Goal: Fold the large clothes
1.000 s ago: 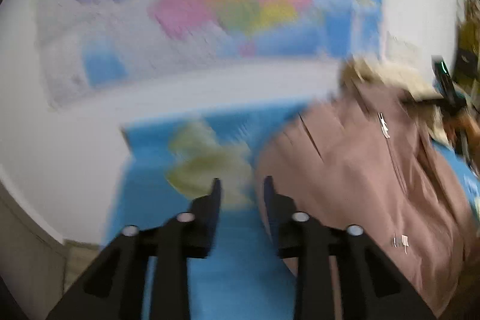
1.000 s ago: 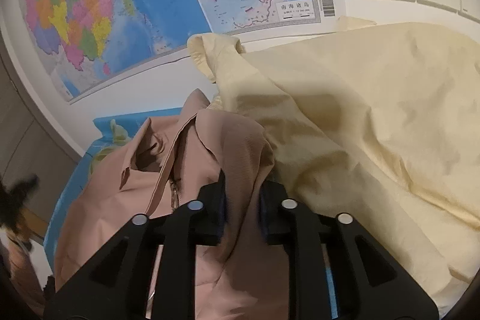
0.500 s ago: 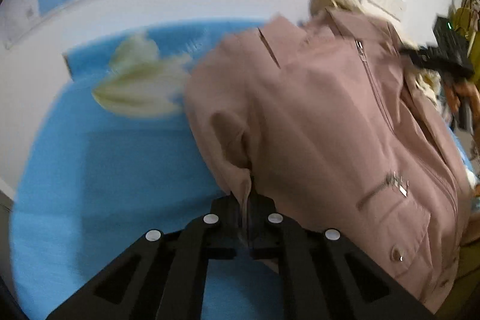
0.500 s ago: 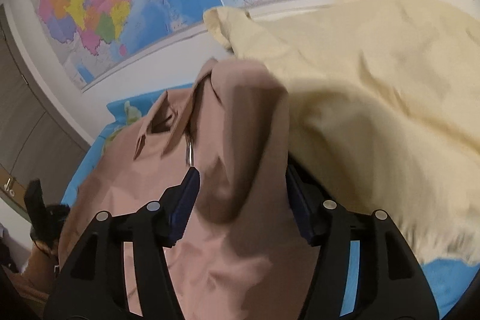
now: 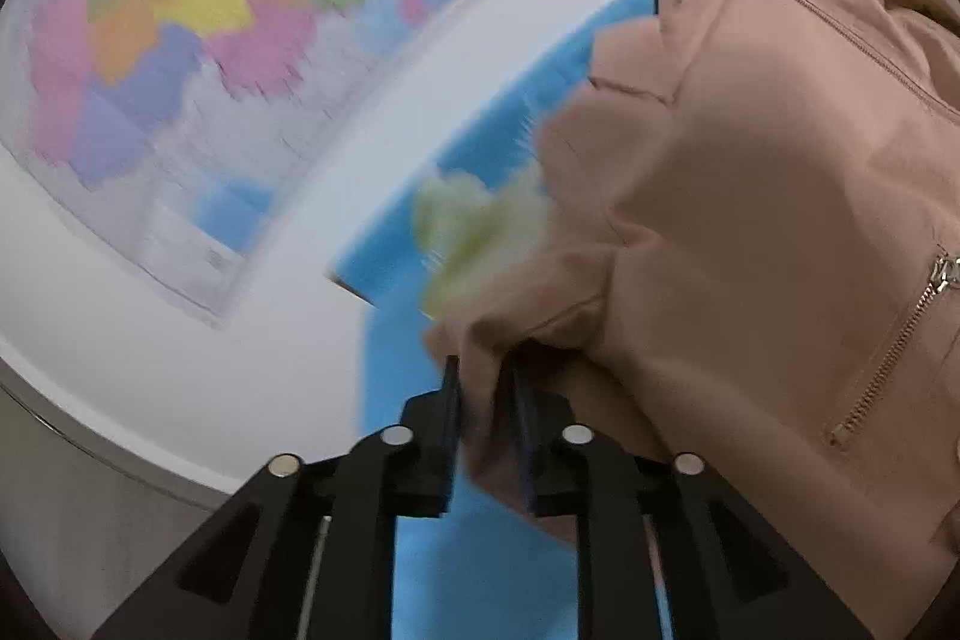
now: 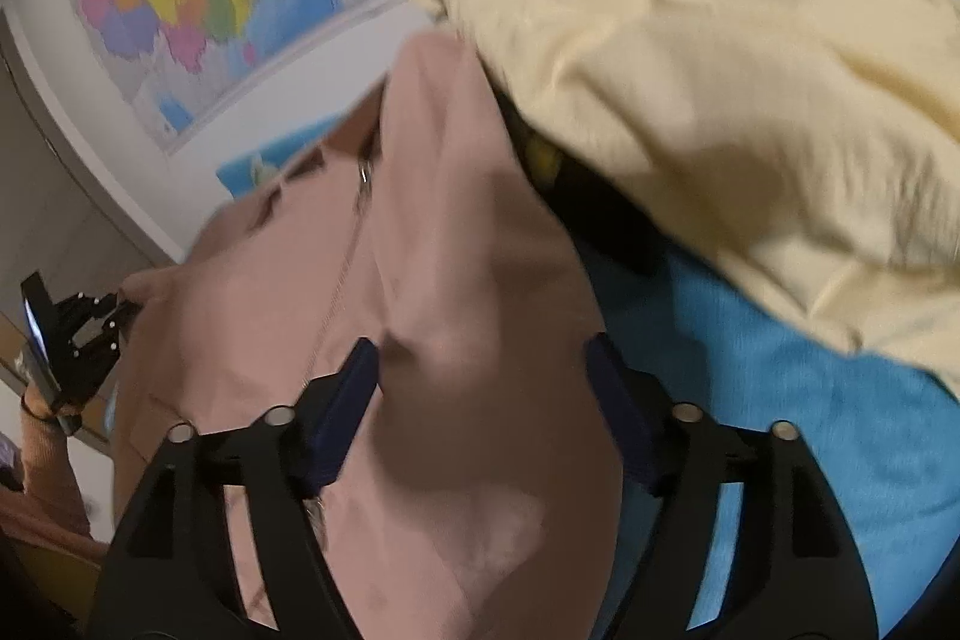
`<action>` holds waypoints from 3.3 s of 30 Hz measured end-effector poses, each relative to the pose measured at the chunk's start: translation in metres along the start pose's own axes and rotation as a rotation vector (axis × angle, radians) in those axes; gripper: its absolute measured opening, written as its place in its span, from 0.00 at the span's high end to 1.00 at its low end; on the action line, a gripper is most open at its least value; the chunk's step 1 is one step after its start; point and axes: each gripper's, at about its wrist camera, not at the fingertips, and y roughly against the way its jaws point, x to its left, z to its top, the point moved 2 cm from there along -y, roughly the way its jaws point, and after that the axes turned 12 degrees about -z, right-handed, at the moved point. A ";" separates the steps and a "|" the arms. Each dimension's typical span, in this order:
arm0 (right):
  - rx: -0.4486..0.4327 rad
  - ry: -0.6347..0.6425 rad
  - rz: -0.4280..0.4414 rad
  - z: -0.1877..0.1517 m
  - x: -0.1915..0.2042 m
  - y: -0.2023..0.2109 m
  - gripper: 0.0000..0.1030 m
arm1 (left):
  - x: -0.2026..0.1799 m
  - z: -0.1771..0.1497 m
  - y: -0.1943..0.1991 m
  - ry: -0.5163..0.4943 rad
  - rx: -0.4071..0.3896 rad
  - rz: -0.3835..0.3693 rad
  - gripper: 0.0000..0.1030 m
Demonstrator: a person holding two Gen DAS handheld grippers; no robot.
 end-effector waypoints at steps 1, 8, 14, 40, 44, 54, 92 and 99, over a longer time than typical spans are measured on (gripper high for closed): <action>0.006 0.019 -0.021 -0.002 0.002 -0.001 0.29 | 0.017 0.001 0.005 0.100 -0.040 -0.070 0.77; -0.166 0.213 -0.152 0.041 0.047 0.025 0.22 | 0.090 0.039 0.046 0.352 -0.324 -0.221 0.40; -0.207 0.360 -0.297 0.096 0.079 -0.017 0.25 | 0.049 0.108 -0.024 0.188 -0.219 -0.277 0.34; -0.201 0.195 -0.168 0.079 0.039 0.025 0.29 | 0.121 0.051 -0.034 0.483 -0.242 -0.445 0.23; -0.090 0.158 -0.070 0.029 0.029 0.034 0.22 | 0.118 -0.009 -0.032 0.580 -0.203 -0.501 0.23; 0.080 -0.046 0.066 -0.081 0.000 0.070 0.16 | 0.038 -0.068 -0.030 0.487 -0.136 -0.594 0.46; -0.141 0.046 0.392 0.006 0.087 0.152 0.96 | -0.028 0.049 0.112 0.275 -0.550 -0.809 0.15; -0.031 0.051 0.427 0.027 0.130 0.080 0.90 | -0.109 0.075 0.074 0.222 -0.393 -1.187 0.10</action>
